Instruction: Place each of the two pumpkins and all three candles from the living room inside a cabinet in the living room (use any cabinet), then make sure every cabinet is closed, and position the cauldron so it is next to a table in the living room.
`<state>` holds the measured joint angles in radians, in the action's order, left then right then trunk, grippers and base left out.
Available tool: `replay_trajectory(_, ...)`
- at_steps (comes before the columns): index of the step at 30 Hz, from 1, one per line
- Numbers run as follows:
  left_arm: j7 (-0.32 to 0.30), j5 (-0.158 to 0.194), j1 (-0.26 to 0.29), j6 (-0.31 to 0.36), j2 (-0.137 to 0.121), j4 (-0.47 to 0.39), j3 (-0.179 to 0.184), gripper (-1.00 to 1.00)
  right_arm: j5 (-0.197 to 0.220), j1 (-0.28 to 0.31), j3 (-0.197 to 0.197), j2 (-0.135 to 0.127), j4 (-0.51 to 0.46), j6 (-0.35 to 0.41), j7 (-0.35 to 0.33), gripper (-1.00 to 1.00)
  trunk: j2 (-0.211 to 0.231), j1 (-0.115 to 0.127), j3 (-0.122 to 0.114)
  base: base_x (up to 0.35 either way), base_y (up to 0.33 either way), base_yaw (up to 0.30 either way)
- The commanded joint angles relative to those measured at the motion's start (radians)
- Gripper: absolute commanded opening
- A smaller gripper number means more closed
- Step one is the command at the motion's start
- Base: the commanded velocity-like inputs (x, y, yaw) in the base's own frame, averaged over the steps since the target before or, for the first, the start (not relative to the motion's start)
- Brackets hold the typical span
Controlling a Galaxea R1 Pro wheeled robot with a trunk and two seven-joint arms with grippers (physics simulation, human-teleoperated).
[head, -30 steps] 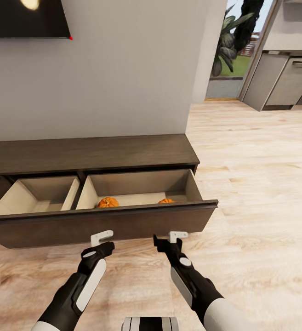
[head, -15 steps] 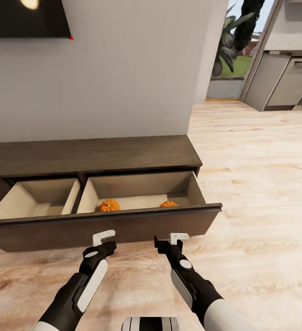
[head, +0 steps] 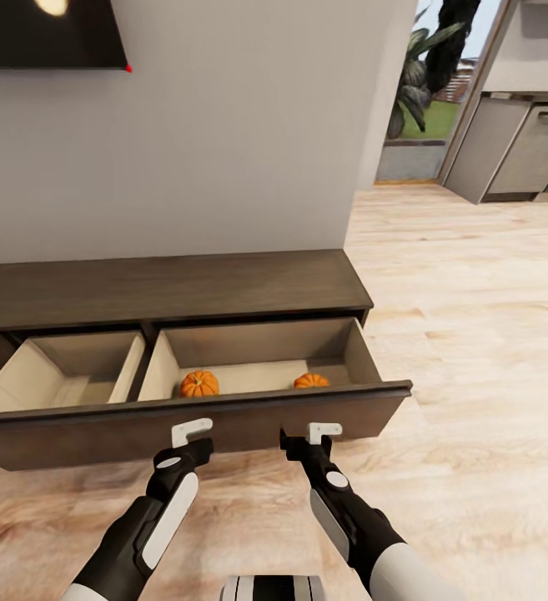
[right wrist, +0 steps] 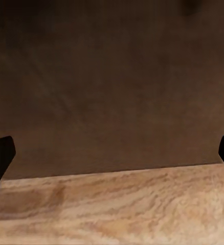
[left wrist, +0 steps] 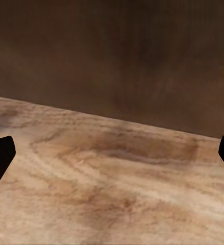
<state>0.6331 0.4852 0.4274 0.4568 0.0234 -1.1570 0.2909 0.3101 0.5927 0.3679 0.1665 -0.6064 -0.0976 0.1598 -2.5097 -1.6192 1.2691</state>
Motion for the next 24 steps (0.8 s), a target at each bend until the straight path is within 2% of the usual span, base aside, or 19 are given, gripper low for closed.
replay_trajectory(1, 0.008, 0.008, 0.001, 0.002, 0.0, -0.001, 0.002, 1.0, 0.011, 0.001, 0.007, -0.001, 0.0, -0.005, 0.007, 1.0, 0.0, 0.0, 0.001, 0.182, 0.053, 0.0)
replay_trajectory(13, 0.008, 0.009, 0.001, 0.002, -0.002, 0.0, 0.003, 1.0, 0.013, 0.001, 0.006, -0.001, 0.0, -0.005, 0.007, 1.0, 0.0, 0.0, 0.001, 0.172, 0.028, 0.0)
replay_trajectory(24, 0.008, 0.008, 0.001, 0.002, -0.002, 0.002, 0.003, 1.0, 0.015, 0.001, 0.006, -0.001, 0.0, -0.005, 0.007, 1.0, 0.0, 0.0, 0.001, 0.105, 0.0, 0.0)
